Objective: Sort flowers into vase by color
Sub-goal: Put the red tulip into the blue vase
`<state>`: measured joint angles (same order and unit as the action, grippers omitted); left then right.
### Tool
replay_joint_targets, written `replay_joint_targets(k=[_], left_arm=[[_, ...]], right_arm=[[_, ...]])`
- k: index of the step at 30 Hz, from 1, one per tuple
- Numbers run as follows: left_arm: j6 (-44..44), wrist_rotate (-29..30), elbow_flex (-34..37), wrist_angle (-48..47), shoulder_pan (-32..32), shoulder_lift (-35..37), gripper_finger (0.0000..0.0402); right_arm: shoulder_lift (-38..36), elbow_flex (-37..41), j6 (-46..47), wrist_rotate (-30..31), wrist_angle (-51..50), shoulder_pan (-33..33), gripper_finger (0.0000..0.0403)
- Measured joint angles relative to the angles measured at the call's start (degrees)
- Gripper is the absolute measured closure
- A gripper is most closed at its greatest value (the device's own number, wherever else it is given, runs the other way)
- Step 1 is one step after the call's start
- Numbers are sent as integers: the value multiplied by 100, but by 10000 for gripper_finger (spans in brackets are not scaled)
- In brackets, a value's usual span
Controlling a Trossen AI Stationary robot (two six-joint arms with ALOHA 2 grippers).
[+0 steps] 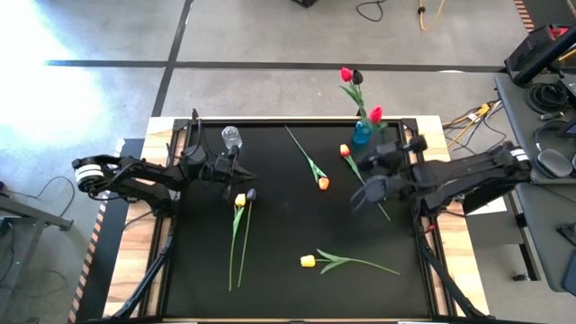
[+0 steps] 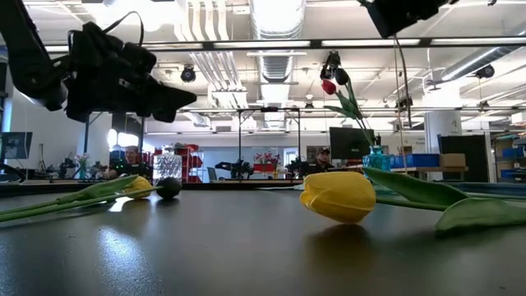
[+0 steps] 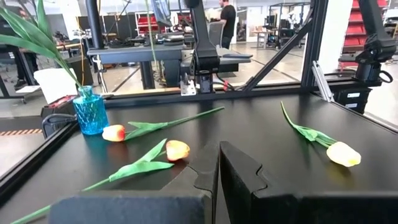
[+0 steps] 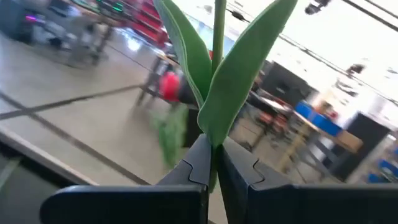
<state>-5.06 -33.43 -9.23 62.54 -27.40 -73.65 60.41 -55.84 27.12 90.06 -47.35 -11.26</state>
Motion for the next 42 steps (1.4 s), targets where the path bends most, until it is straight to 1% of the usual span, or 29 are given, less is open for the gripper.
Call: replay_joint_targets(k=[5, 9, 11, 13, 14, 16, 17, 19, 21, 22, 23, 24, 27, 29, 33, 36, 42], left_arm=[[-6, 2, -40, 2, 0, 0, 402], [-42, 2, -40, 2, 0, 0, 402], [-45, 1, -40, 1, 0, 0, 402], [-46, 0, -40, 3, 0, 0, 402], [-46, 2, -40, 2, 0, 0, 402], [-46, 1, -40, 2, 0, 0, 402], [-46, 0, -40, 2, 0, 0, 402], [-46, 0, -40, 0, 0, 0, 402], [-46, 0, -40, 0, 0, 0, 402], [-46, 0, -40, 0, -2, 0, 402], [-46, 0, -40, 0, 0, 0, 402], [-46, 0, -40, 0, 0, 0, 402], [-46, 0, -40, -2, -1, 0, 402], [-46, 0, -40, -1, 0, 0, 402], [-48, -2, -40, -2, -2, 0, 402], [-48, 0, -40, -2, -1, 0, 402], [-46, 0, -40, -2, 0, 0, 402]], right_arm=[[-332, 101, -114, 0, 4, 744, 390], [-350, 46, -202, -51, 6, 1068, 390], [-296, -50, -350, -222, 33, 1112, 390], [-223, -114, -765, -585, 225, 1154, 390], [-193, -129, -1112, -855, 449, 1177, 390], [-137, -129, -2013, -1688, 1066, 1291, 390], [-121, -120, -2501, -2206, 1474, 1381, 390], [-67, -68, -3537, -3513, 2317, 1621, 391], [13, -3, -4339, -4796, 3090, 1928, 391], [68, 30, -4659, -5281, 3427, 2077, 391], [125, 67, -4947, -5568, 3779, 2241, 391], [184, 115, -5219, -5620, 4168, 2385, 391], [362, 292, -5991, -5237, 5272, 2769, 391], [439, 412, -6315, -5091, 5833, 3003, 391], [445, 746, -6495, -5078, 6663, 3350, 391], [443, 1106, -6801, -4935, 7332, 3539, 391], [433, 1575, -7198, -4953, 8316, 3768, 391]])
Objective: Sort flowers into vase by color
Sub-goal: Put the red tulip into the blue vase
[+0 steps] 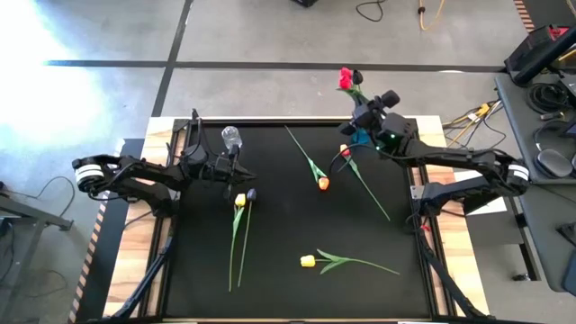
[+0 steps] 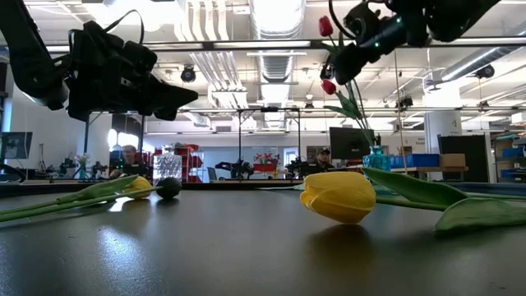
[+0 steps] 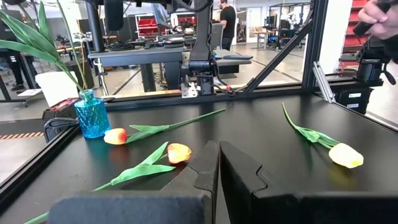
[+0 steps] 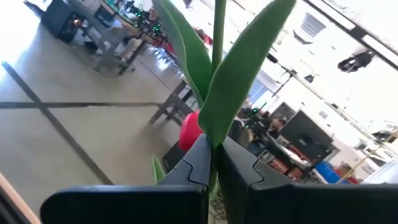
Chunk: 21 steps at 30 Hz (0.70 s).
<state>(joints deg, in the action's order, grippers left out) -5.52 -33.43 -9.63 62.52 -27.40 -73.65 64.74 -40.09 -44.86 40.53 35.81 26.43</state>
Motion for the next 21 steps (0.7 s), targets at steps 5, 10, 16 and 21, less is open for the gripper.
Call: replay_joint_targets(k=[5, 10, 16, 21], left_arm=[[0, -2, 0, 0, 0, 0, 402], [0, 0, 0, -2, -1, 0, 402], [0, -2, 0, -2, 0, 0, 402], [0, 0, 0, -2, 0, 0, 402]], right_arm=[[-1, 110, -109, -3, 93, 181, 391], [-1, 231, 47, -52, 96, 385, 391], [-1, 413, 344, -175, 113, 555, 391], [-1, 487, 636, -149, 105, 604, 389]])
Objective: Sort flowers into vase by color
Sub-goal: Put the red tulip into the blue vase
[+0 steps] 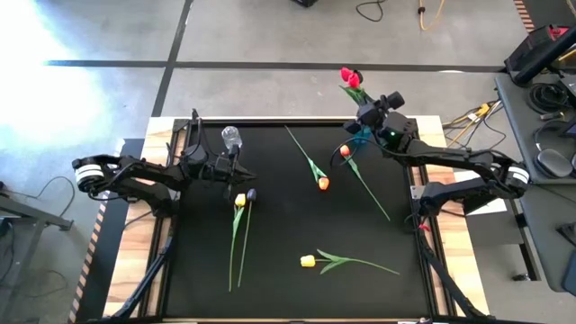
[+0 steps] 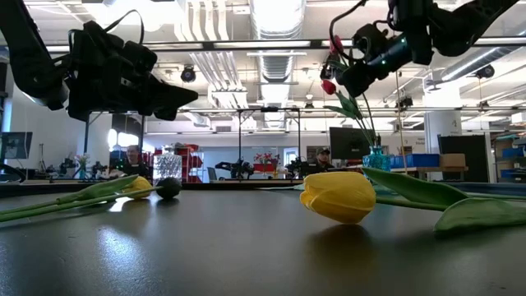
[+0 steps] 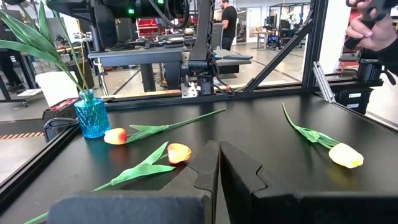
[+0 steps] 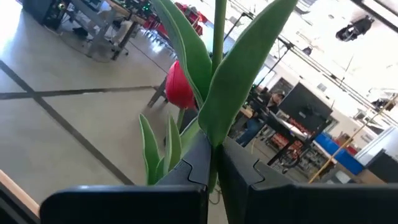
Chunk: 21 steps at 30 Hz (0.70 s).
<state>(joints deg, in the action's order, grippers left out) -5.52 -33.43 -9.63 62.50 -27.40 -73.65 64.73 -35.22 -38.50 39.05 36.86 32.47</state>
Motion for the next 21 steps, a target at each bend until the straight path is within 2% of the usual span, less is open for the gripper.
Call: replay_joint_targets(k=[6, 12, 16, 21], left_arm=[[0, 0, 0, -1, 0, 0, 402], [0, -2, 0, -2, 0, 0, 402], [0, -2, 0, -2, 0, 0, 402], [0, -2, -2, -2, -2, 0, 402]], right_arm=[[0, 151, 362, 310, 52, 19, 382], [0, 532, 400, 752, 782, 46, 381], [0, 828, 406, 779, 1370, 59, 381], [44, 1005, 409, 761, 1640, 59, 381]])
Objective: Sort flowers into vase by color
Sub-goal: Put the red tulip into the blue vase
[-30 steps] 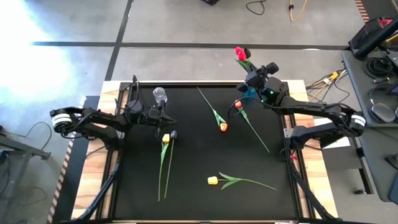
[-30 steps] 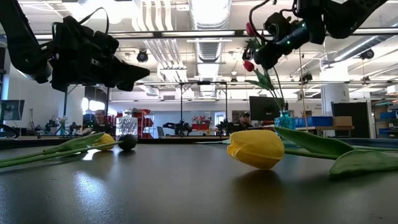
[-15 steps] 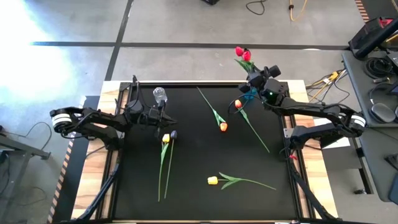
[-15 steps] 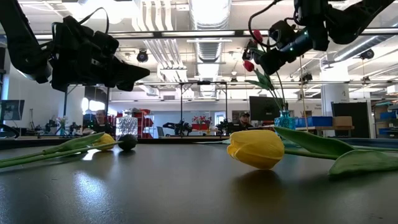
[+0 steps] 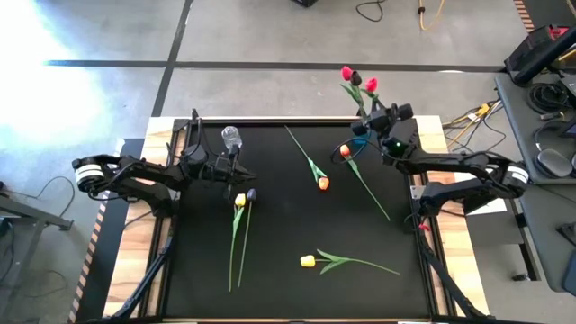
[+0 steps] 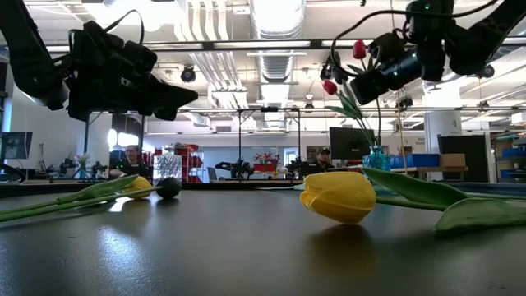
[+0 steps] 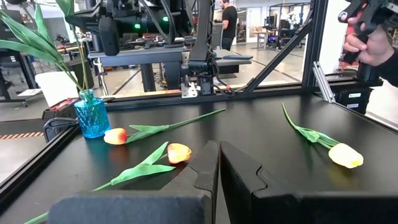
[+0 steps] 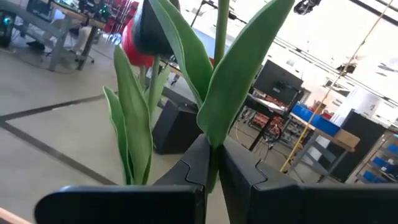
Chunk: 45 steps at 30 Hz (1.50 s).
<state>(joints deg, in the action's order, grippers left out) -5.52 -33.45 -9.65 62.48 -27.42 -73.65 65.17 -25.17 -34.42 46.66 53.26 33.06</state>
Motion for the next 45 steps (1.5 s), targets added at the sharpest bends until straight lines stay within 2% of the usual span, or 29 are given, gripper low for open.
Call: replay_joint_targets(k=[14, 21, 25, 36, 40, 45], left_arm=[[2, 1, 0, 0, 1, 0, 402], [2, 0, 0, 0, 1, 0, 402], [2, 0, 0, 0, 1, 0, 402], [4, 2, 0, -53, 2, 0, 402], [2, 1, 0, -55, 2, 2, 402], [2, -7, 0, -62, 19, 2, 402]], right_arm=[[737, 13, 598, 12, 281, 0, 380], [1062, -117, 850, 495, 301, 0, 373], [1115, -144, 923, 594, 272, 0, 342], [736, -145, 1134, 611, 222, -76, 221], [403, -146, 806, 811, 179, -357, 201], [-172, -146, 524, 1150, -299, -1011, 198]])
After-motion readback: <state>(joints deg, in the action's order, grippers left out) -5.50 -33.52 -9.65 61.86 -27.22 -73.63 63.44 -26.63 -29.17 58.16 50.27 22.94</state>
